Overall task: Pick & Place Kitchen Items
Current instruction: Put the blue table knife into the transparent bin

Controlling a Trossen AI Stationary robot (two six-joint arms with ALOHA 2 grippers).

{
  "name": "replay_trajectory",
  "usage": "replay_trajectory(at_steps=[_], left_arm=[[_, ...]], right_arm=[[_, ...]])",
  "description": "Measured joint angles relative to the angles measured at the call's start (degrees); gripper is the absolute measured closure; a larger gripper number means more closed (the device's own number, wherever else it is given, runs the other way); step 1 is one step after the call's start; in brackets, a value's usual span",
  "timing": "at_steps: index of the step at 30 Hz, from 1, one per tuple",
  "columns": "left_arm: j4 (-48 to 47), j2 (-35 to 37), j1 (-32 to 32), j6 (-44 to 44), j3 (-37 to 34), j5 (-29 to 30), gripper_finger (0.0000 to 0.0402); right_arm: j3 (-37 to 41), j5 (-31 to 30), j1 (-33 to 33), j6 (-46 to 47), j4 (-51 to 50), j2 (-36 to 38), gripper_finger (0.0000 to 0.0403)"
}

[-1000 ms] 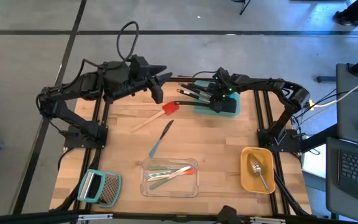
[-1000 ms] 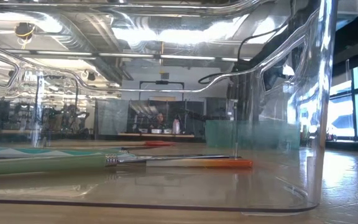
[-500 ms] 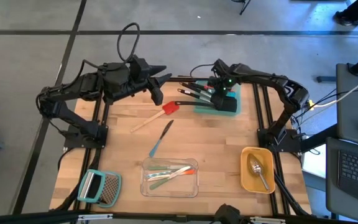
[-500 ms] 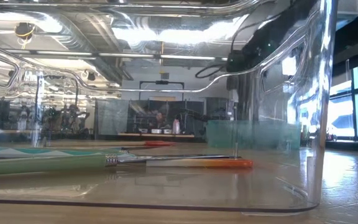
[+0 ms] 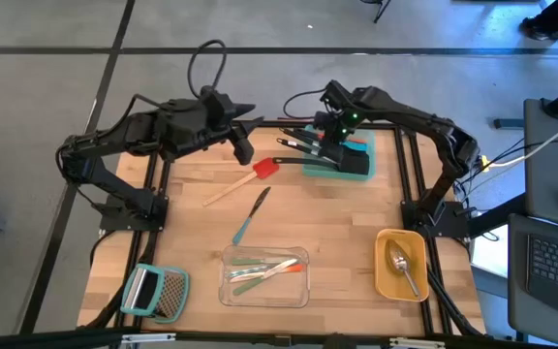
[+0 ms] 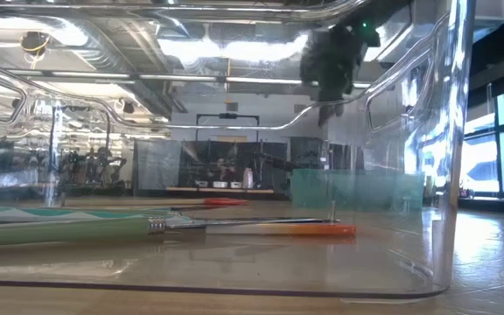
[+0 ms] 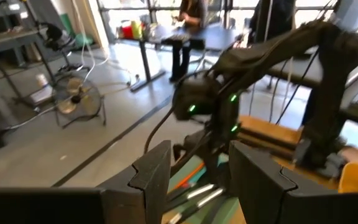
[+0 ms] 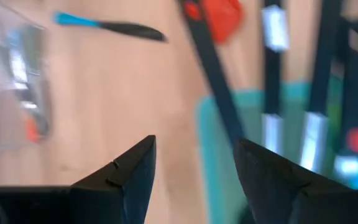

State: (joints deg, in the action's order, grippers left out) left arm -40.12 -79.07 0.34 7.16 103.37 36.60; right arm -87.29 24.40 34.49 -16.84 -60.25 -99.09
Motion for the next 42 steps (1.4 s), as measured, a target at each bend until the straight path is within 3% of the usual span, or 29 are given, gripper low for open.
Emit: replay_trajectory(at_steps=[6, 13, 20, 24, 28, 33, 38, 42], left_arm=[[-6.1, -0.4, 0.7, 2.6, 0.0, 0.4, 0.0245], [-13.0, -3.1, 0.7, 7.9, -1.4, 0.7, 0.0245], [-13.1, -4.2, 3.1, 17.9, -13.4, -4.8, 0.0245], [-11.8, -3.4, 3.0, 25.6, -23.2, -8.1, 0.0246], [-8.5, -3.5, 2.3, 32.4, -33.0, -13.7, 0.0260], [8.1, -4.4, 2.0, 36.8, -45.0, -19.8, 0.0302], [20.0, -5.8, 3.3, 40.3, -52.8, -23.7, 0.0383], [27.4, -8.0, 4.2, 41.6, -55.8, -27.1, 0.0399]], right_arm=[[-1.0, 7.1, -4.0, 1.4, 0.4, 0.0, 0.0186], [-1.0, 7.8, -9.6, 0.4, 1.7, 0.0, 0.0185], [-1.0, 7.6, -15.0, -3.4, 9.2, 0.0, 0.0185], [-1.0, 3.6, -18.0, -2.5, 10.3, 0.0, 0.0185], [-1.0, -1.3, -19.4, -1.8, 9.8, 0.0, 0.0185], [-1.0, -2.0, -19.6, 1.5, 9.7, 0.0, 0.0185], [-0.7, -2.0, -19.6, 7.4, 9.8, 0.0, 0.0192], [0.6, -1.9, -20.0, 10.6, 9.7, 0.0, 0.0231]])
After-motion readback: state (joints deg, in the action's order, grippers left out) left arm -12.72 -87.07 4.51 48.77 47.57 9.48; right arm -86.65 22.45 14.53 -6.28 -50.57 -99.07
